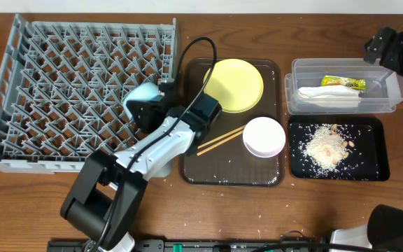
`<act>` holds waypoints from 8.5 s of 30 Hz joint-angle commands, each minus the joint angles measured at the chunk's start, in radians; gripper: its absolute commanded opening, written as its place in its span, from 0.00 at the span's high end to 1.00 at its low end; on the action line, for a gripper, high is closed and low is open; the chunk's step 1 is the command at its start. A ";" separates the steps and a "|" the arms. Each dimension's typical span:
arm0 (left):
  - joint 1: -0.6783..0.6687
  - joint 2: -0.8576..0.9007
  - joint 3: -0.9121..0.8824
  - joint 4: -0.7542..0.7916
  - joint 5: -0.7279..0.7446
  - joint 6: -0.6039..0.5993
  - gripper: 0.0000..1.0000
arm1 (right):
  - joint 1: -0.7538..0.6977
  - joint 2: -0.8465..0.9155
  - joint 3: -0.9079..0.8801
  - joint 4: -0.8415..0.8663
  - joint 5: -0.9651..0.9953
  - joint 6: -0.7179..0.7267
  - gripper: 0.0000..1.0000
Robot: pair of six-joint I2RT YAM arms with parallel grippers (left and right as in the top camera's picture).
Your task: Sort waste into correct bins and load items into the dishwasher
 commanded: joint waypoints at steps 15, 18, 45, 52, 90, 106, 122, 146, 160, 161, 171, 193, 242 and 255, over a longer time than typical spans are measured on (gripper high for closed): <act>-0.005 -0.214 0.141 0.003 0.842 0.085 0.37 | -0.010 0.003 0.006 -0.002 -0.002 0.011 0.01; -0.005 -0.270 0.153 0.046 1.030 0.067 0.34 | -0.010 0.003 0.006 -0.002 -0.002 0.011 0.01; -0.129 0.135 0.152 0.411 1.493 -0.196 0.36 | -0.010 0.003 0.006 -0.002 -0.002 0.011 0.01; -0.159 0.142 0.152 0.422 1.459 -0.196 0.45 | -0.010 0.003 0.006 -0.002 -0.002 0.011 0.01; -0.148 -0.120 0.154 0.246 1.083 -0.013 0.92 | -0.010 0.003 0.006 -0.002 -0.002 0.011 0.01; 0.130 -0.277 0.154 0.312 0.302 0.360 0.93 | -0.010 0.003 0.006 -0.002 -0.002 0.011 0.01; 0.239 0.006 0.153 0.827 -0.036 0.818 0.93 | -0.010 0.003 0.006 -0.002 -0.002 0.011 0.01; 0.212 0.074 0.076 0.852 -0.018 0.864 0.93 | -0.010 0.003 0.006 -0.002 -0.002 0.011 0.01; 0.195 0.118 0.076 0.844 0.026 0.869 0.93 | -0.010 0.003 0.006 -0.002 -0.002 0.011 0.01; 0.195 0.124 0.076 0.844 0.026 0.875 0.93 | -0.010 0.003 0.006 -0.002 -0.002 0.011 0.01; 0.174 0.131 0.076 0.933 0.023 0.980 0.93 | -0.010 0.003 0.006 -0.002 -0.002 0.011 0.01; 0.147 0.131 0.076 1.039 0.186 0.922 0.50 | -0.010 0.003 0.006 -0.002 -0.002 0.011 0.01; 0.042 0.008 0.615 0.033 1.233 -0.037 0.39 | -0.010 0.003 0.006 -0.002 -0.002 0.011 0.01; 0.042 0.298 0.614 0.052 1.284 -0.283 0.50 | -0.010 0.003 0.006 -0.002 -0.002 0.011 0.01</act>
